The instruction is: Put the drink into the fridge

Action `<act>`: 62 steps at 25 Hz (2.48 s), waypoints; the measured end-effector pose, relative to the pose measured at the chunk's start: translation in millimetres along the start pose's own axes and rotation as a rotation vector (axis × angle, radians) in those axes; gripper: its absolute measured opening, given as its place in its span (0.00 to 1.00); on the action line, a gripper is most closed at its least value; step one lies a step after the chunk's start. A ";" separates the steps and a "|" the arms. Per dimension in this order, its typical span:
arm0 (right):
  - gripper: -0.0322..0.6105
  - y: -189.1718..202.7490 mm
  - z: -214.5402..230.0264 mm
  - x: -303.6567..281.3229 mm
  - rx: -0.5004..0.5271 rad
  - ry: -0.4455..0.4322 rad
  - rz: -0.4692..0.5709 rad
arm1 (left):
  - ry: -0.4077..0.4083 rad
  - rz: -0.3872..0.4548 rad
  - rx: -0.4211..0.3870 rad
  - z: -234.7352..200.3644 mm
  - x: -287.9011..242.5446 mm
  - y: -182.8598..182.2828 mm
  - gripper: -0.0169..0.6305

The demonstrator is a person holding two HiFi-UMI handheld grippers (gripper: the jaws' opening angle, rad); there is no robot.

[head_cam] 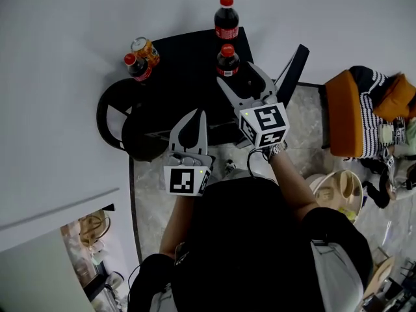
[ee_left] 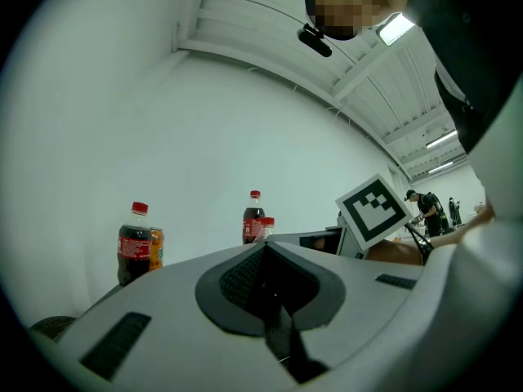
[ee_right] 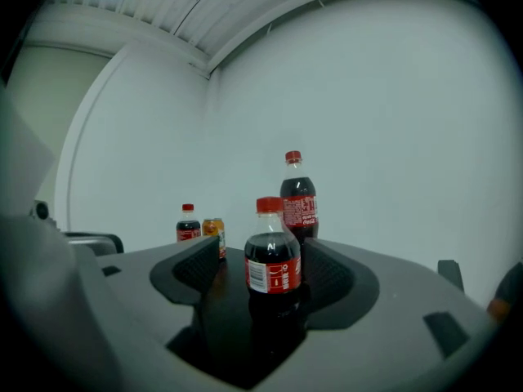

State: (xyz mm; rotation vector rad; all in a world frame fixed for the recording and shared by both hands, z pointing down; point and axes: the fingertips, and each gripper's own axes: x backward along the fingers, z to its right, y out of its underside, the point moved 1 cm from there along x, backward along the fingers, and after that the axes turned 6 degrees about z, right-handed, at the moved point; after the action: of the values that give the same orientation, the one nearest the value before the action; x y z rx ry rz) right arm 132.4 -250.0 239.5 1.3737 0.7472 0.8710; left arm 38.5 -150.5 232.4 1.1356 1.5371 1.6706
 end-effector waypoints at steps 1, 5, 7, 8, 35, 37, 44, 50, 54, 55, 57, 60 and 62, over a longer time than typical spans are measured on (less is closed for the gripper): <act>0.53 2.3 2.6 -4.3 -0.002 -0.004 -0.007 | -0.006 -0.001 -0.005 -2.3 -1.4 0.6 0.04; 0.55 13.9 9.6 -20.5 0.002 -0.029 -0.058 | -0.023 -0.010 -0.020 -7.5 -7.0 1.7 0.04; 0.55 20.3 10.0 -27.1 -0.002 -0.049 -0.087 | -0.030 -0.012 -0.026 -9.7 -8.8 2.1 0.04; 0.55 22.1 9.9 -29.6 -0.006 -0.057 -0.093 | -0.035 -0.010 -0.028 -11.1 -9.9 2.3 0.04; 0.54 38.1 14.0 -48.5 0.015 -0.048 -0.154 | -0.082 -0.055 -0.047 -20.0 -17.8 18.2 0.04; 0.54 38.1 14.2 -48.2 0.015 -0.046 -0.154 | -0.079 -0.059 -0.045 -17.9 -17.4 19.2 0.04; 0.53 37.1 14.4 -48.5 0.025 -0.039 -0.153 | -0.077 -0.058 -0.034 -14.4 -11.0 20.2 0.04; 0.53 36.6 15.3 -47.5 0.024 -0.040 -0.155 | -0.091 -0.048 -0.029 -19.6 1.9 13.3 0.04; 0.53 36.4 14.3 -46.8 0.031 -0.031 -0.154 | -0.107 -0.041 -0.024 -31.0 17.5 8.5 0.04; 0.53 35.2 14.2 -46.1 0.035 -0.026 -0.149 | -0.114 -0.043 -0.017 -34.0 21.4 7.1 0.04; 0.53 30.2 13.4 -44.8 0.044 -0.016 -0.136 | -0.119 -0.043 -0.014 -40.5 29.3 5.1 0.04; 0.53 18.1 7.1 -41.4 0.052 0.002 -0.112 | -0.116 -0.023 -0.017 -49.9 43.3 1.0 0.04; 0.53 11.2 -0.8 -36.6 0.057 0.013 -0.103 | -0.106 -0.006 -0.021 -54.1 53.5 -3.2 0.04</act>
State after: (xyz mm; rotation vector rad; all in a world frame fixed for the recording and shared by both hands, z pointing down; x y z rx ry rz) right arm 112.5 -281.3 248.9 1.3681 0.8509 0.7838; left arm -34.1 -129.1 241.4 1.1881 1.4528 1.5926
